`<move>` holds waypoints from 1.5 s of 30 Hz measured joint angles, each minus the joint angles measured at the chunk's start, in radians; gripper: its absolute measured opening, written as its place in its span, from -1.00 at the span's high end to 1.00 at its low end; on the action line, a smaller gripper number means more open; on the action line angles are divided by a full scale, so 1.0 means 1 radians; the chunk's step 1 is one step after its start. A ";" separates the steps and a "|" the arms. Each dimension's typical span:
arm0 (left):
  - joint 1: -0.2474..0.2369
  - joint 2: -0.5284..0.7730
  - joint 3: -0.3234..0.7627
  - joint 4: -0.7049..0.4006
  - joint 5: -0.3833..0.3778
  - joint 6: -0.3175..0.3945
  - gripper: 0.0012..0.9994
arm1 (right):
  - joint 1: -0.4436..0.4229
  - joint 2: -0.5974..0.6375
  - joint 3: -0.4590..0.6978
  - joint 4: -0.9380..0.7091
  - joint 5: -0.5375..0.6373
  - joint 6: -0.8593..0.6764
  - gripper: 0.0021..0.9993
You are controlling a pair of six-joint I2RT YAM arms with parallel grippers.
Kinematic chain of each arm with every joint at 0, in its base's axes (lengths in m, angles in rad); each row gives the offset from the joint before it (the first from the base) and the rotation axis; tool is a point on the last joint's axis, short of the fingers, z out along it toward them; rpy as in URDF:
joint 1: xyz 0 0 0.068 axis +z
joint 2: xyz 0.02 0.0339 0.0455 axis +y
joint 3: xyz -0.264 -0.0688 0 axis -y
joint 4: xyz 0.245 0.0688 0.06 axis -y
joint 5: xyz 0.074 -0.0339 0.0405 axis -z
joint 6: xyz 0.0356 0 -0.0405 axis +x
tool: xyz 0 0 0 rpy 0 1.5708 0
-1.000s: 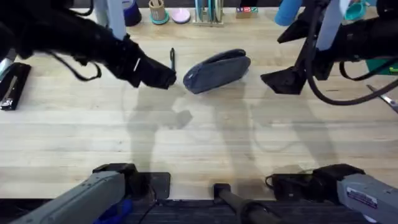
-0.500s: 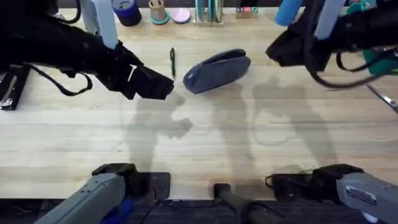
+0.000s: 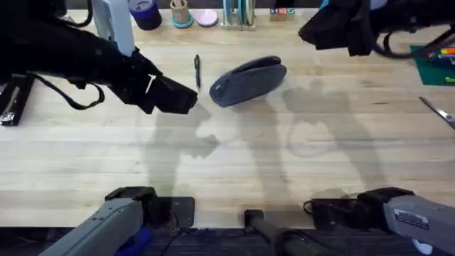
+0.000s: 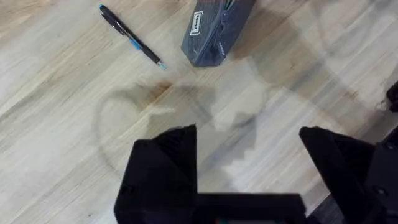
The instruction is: Unzip the bag, pick up the pens from the table one at a time and place them inside, then zip the bag closed.
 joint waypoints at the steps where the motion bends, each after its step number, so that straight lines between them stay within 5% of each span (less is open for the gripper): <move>1: 0.000 0.000 0.000 0.000 -0.001 0.000 -0.99 | 0.000 0.015 0.018 -0.017 -0.001 0.009 0.95; 18: 0.000 0.000 0.000 0.001 -0.020 0.000 -0.99 | 0.000 0.347 0.465 -0.382 -0.010 -0.104 0.95; 45: 0.000 0.000 0.000 0.001 -0.020 0.000 -0.99 | 0.028 0.518 0.484 -0.455 -0.007 -0.634 0.95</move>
